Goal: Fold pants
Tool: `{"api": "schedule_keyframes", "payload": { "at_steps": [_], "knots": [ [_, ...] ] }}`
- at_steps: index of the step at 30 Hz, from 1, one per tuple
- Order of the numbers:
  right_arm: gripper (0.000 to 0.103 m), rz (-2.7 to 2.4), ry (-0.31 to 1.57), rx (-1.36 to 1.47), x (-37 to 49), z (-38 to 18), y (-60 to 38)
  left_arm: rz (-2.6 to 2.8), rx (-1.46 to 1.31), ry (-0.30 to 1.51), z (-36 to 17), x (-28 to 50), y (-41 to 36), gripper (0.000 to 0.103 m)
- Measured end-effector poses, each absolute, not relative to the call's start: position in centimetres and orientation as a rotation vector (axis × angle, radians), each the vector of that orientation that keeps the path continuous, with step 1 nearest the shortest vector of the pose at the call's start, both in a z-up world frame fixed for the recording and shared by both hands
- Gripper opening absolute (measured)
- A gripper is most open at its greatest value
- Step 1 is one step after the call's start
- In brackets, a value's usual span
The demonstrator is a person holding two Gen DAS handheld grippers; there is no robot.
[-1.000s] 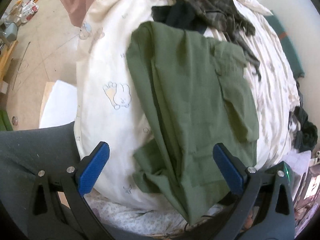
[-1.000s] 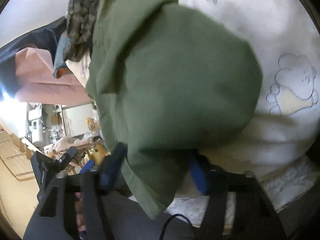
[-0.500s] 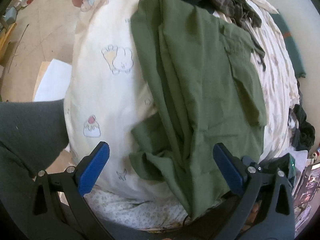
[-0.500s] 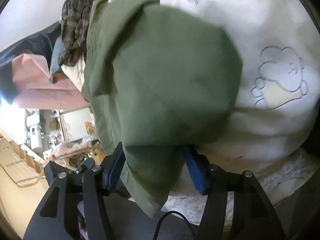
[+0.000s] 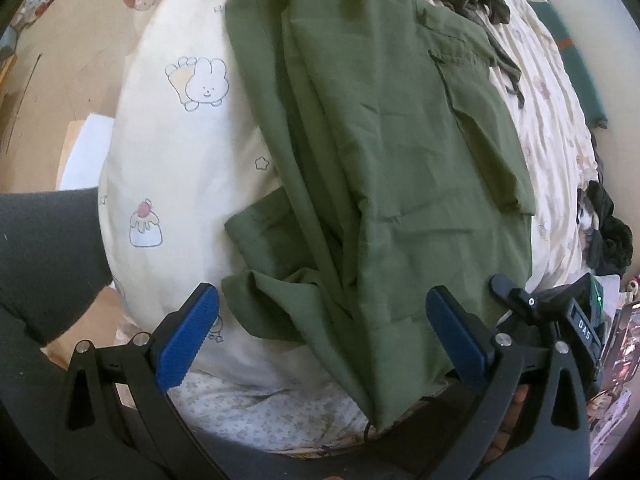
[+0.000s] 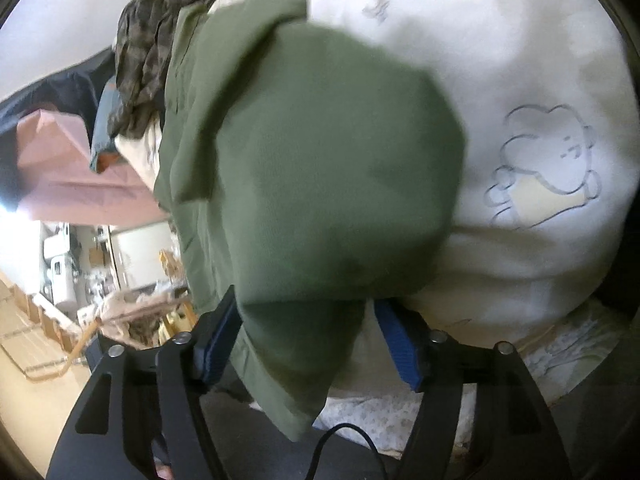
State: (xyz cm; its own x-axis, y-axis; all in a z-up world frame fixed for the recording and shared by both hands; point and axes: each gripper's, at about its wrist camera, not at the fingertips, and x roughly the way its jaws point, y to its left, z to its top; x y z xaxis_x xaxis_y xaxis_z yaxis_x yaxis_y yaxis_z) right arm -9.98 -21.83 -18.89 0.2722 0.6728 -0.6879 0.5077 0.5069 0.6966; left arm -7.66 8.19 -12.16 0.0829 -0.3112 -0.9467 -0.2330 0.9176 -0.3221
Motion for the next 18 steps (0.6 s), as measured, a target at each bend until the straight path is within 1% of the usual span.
{"api": "schedule_keyframes", "payload": {
  "at_steps": [2,3,4,5,6,7,10,15,18],
  "knots": [
    [0.072,0.162,1.365,1.156,-9.6,-19.4,-21.8,-0.05,-0.442,1.498,-12.2,-7.6,8.1,0.102],
    [0.067,0.171,1.363,1.15,-9.4,-19.4,-21.7,-0.046,-0.443,1.496,-12.1,-7.6,8.1,0.102],
    [0.057,0.181,1.343,1.138,-9.1,-19.0,-21.4,-0.045,-0.448,1.494,-12.0,-7.6,8.2,0.102],
    [0.049,0.203,1.321,1.112,-8.7,-18.4,-21.1,-0.044,-0.455,1.49,-12.0,-7.6,8.3,0.102],
    [0.036,0.215,1.305,1.085,-8.4,-17.9,-20.8,-0.039,-0.462,1.484,-11.8,-7.6,8.5,0.102],
    [0.026,0.241,1.282,1.058,-8.1,-17.2,-20.4,-0.035,-0.467,1.479,-11.7,-7.5,8.7,0.102],
    [0.021,0.298,1.217,1.08,-7.7,-15.4,-20.0,-0.018,-0.489,1.456,-11.1,-7.3,9.7,0.102],
    [0.019,0.445,1.119,1.14,-4.8,-11.4,-18.5,0.046,-0.538,1.372,-9.4,-6.4,12.8,0.102],
    [0.018,0.516,1.046,1.122,-1.0,-7.9,-17.7,0.07,-0.578,1.301,-8.1,-5.3,14.9,0.102]
  ]
}}
